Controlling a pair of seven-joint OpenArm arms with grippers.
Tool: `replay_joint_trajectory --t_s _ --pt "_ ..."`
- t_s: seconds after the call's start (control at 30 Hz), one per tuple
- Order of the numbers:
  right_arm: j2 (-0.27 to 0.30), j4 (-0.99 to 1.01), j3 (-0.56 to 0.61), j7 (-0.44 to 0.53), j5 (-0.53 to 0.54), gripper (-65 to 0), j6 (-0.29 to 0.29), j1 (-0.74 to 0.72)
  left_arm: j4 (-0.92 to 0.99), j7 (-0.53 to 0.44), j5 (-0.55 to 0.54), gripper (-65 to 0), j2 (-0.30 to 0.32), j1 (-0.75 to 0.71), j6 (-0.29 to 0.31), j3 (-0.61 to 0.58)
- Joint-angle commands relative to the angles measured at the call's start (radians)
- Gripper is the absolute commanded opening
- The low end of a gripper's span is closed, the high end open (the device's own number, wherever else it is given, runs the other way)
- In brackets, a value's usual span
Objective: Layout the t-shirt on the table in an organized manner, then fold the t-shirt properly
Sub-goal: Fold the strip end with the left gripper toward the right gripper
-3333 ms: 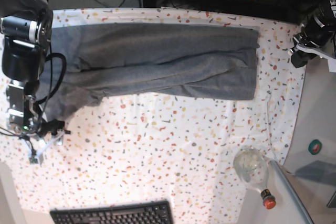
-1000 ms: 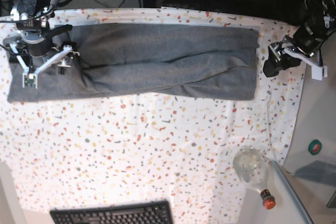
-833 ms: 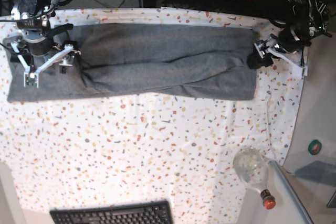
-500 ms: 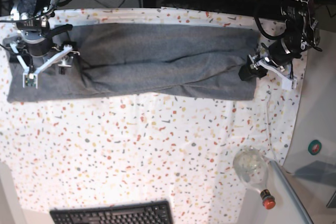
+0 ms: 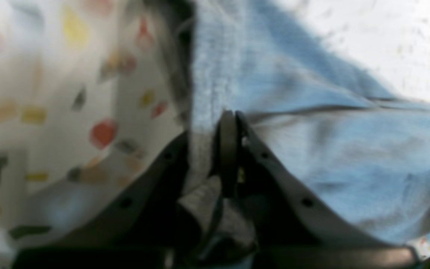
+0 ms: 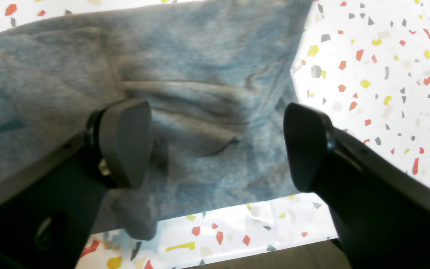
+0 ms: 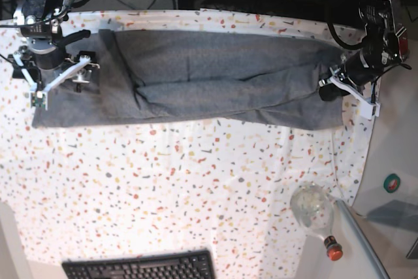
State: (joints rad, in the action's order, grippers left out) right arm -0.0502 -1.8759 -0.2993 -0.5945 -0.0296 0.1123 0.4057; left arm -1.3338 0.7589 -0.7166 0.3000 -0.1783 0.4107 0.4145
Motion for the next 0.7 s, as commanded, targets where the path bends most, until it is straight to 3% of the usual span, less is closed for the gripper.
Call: replay_joint_trajectory --t_s 0.0,0.07,0.2,0.27,0.57,0.67 --pt "0.006 -0.014 -0.002 0.020 -0.002 -14.1 -0.006 -0.003 -0.060 -0.006 -0.019 -65.0 -0.008 -0.014 0.011 -0.007" --pt "0.006 -0.014 -0.002 0.018 -0.002 -14.1 -0.006 -0.003 -0.158 -0.006 -0.019 -65.0 -0.037 -0.054 -0.011 -0.059" --pt "0.006 -0.012 -0.002 0.018 -0.002 -14.1 -0.006 -0.008 -0.316 -0.006 -0.019 -65.0 -0.075 -0.117 -0.197 -0.190" --pt "0.006 -0.012 -0.002 0.018 -0.002 -14.1 -0.006 -0.008 -0.356 -0.006 -0.021 -65.0 -0.101 -0.125 -0.263 -0.271" --pt "0.006 -0.012 -0.002 0.018 -0.002 -14.1 -0.006 -0.006 -0.293 -0.011 -0.021 -65.0 -0.184 -0.026 -0.295 -0.573" --pt "0.006 -0.011 -0.002 0.018 -0.002 -14.1 -0.006 -0.006 -0.246 -0.009 -0.021 -65.0 -0.212 0.023 -0.393 -0.632"
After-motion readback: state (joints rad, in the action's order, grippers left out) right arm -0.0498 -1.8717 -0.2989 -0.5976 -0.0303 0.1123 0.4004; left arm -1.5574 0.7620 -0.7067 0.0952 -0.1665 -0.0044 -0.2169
